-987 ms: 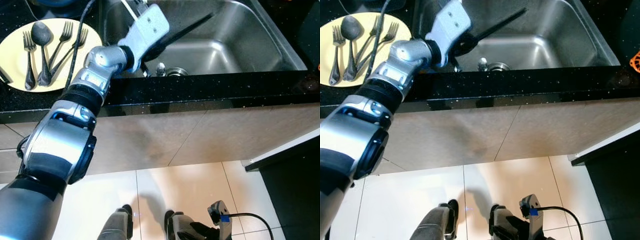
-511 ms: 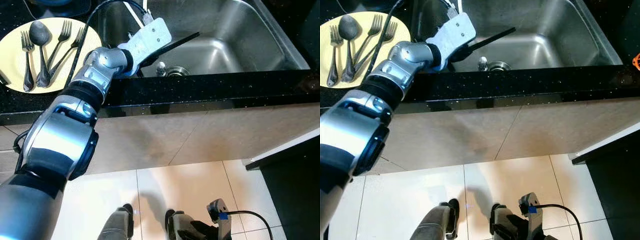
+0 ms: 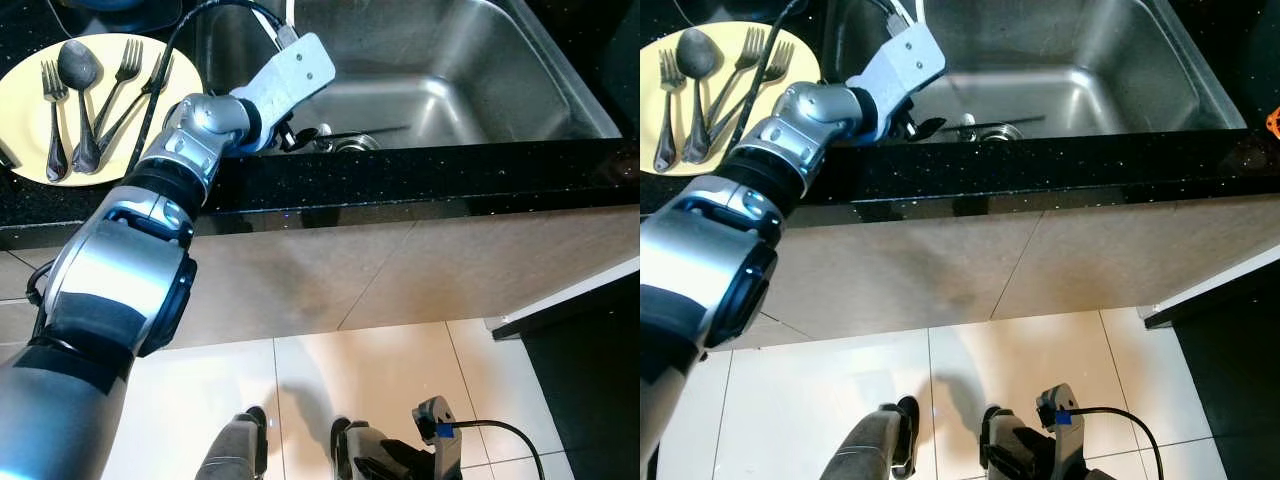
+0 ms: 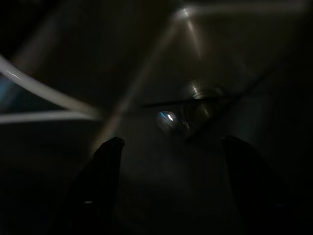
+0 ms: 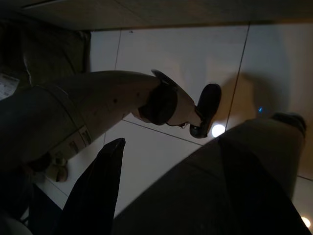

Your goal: Kitchen organization

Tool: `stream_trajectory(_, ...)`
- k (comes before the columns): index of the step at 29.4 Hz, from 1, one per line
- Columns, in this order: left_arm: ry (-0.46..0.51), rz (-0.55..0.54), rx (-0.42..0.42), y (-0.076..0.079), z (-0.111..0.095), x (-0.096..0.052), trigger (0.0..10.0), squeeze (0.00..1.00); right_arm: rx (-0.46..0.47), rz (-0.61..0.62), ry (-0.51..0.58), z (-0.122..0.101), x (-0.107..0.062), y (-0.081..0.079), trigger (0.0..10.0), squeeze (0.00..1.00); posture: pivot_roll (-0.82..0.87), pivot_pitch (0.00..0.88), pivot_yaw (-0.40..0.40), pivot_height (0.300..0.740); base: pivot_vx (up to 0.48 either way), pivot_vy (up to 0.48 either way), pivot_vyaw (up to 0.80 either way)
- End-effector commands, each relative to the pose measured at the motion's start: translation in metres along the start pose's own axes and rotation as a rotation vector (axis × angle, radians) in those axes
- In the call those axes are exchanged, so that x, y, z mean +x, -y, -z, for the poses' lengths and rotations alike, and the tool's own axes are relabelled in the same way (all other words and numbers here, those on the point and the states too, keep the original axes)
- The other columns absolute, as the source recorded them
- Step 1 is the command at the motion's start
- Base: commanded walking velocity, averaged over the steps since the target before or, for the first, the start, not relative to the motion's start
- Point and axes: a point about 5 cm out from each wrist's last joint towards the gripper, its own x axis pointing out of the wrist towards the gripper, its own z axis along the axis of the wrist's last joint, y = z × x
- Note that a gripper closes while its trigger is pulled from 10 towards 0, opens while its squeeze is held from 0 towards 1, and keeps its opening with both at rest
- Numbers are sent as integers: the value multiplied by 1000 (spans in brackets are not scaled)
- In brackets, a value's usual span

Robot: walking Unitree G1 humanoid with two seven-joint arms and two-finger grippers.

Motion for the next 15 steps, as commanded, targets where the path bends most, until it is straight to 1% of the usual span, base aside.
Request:
stream_trajectory(1,88,-38,-5,-10,-20,-2,10000,0,48,11,-35,13,-2,-1,10000,0,-82,335,-4,740,0,0,0)
stream_trajectory(2,88,-38,-5,-10,-20,-2,10000,0,48,11,-35,13,-2,-1,10000,0,-82,335,-4,740,0,0,0)
stream_trajectory(5,215,-100,-54,-27,-42,-10,10000,0,48,11,-23,10,1,0,10000,0,-77,324,-1,740,0,0,0)
stream_trajectory(7,276,-113,-90,-34,-51,-14,10000,0,48,11,-17,7,4,1,10000,0,-72,314,0,740,0,0,0)
stream_trajectory(8,276,-113,-90,-34,-51,-14,10000,0,48,11,-17,7,4,1,10000,0,-72,314,0,740,0,0,0)
stream_trajectory(12,423,-50,-172,-44,-70,-25,10000,0,40,10,-4,0,12,2,10000,0,-58,288,8,740,0,0,0)
stream_trajectory(14,470,-6,-192,-45,-74,-28,10000,0,37,9,0,-2,15,3,10000,0,-56,279,6,740,0,0,0)
stream_trajectory(15,470,-6,-192,-45,-74,-28,10000,0,37,9,0,-2,15,3,10000,0,-56,279,6,740,0,0,0)
